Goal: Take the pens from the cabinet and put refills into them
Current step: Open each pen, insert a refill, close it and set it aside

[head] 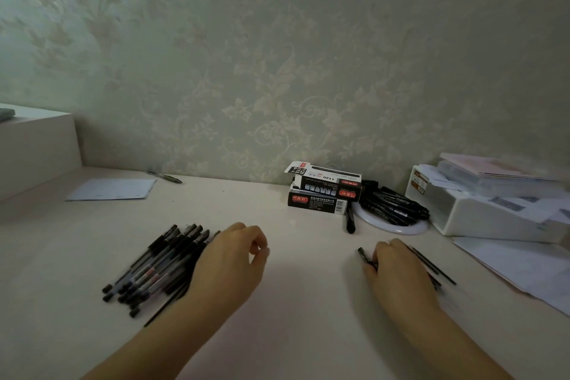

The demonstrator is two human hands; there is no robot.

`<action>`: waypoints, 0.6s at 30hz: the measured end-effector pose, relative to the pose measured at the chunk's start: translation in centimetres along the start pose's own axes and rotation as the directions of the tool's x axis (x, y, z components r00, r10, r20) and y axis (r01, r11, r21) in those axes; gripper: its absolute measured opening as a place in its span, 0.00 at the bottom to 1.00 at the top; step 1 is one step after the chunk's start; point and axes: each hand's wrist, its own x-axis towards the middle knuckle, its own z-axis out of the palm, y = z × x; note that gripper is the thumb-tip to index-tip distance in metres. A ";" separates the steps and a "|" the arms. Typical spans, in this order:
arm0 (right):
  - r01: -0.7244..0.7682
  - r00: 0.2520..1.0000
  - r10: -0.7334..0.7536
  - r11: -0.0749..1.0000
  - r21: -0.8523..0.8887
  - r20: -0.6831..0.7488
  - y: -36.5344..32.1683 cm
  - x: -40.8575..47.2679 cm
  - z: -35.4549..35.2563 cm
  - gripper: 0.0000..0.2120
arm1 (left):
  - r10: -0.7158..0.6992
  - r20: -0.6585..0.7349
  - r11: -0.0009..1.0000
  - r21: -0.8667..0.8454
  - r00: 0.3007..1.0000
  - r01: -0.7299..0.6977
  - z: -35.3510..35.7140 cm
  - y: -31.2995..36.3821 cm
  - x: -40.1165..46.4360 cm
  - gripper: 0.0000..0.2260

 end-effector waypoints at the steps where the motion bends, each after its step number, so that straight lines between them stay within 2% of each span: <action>1: 0.003 1.000 -0.003 1.000 -0.006 0.007 0.0 0.1 0.1 0.09 | 0.007 0.019 1.000 -0.009 1.000 -0.007 0.2 0.0 -0.1 0.03; 6: 0.024 1.000 -0.023 0.996 -0.085 0.011 -0.3 0.3 0.4 0.09 | 0.041 0.111 0.998 -0.054 0.993 -0.036 1.0 0.4 -0.5 0.05; 9: 0.040 0.999 -0.041 0.996 -0.076 -0.017 -0.6 0.3 0.2 0.08 | 0.048 0.143 0.995 -0.096 0.989 -0.034 1.3 0.6 -0.7 0.05; 11: 0.071 0.995 -0.070 0.997 0.014 -0.074 -1.0 0.2 -0.2 0.09 | 0.053 0.151 0.993 -0.116 0.987 -0.036 1.2 0.8 -0.8 0.05; 13: 0.104 0.990 -0.077 0.964 0.246 -0.119 -1.7 -0.1 -0.6 0.08 | 0.050 0.163 0.985 -0.170 0.985 -0.022 1.2 1.0 -0.8 0.05; 15: 0.047 0.999 -0.027 0.831 0.554 -0.045 -2.8 -0.5 -0.7 0.07 | 0.015 0.199 0.954 -0.296 0.980 0.045 1.3 1.3 -0.7 0.04; 17: -0.119 0.986 -0.019 0.612 0.782 0.165 -4.2 -0.9 -0.8 0.07 | -0.011 0.269 0.899 -0.419 0.963 0.127 1.4 1.8 -0.8 0.06; 18: -0.200 0.965 -0.048 0.502 0.842 0.258 -4.8 -1.2 -0.7 0.08 | -0.008 0.307 0.872 -0.464 0.952 0.157 1.5 2.0 -0.8 0.07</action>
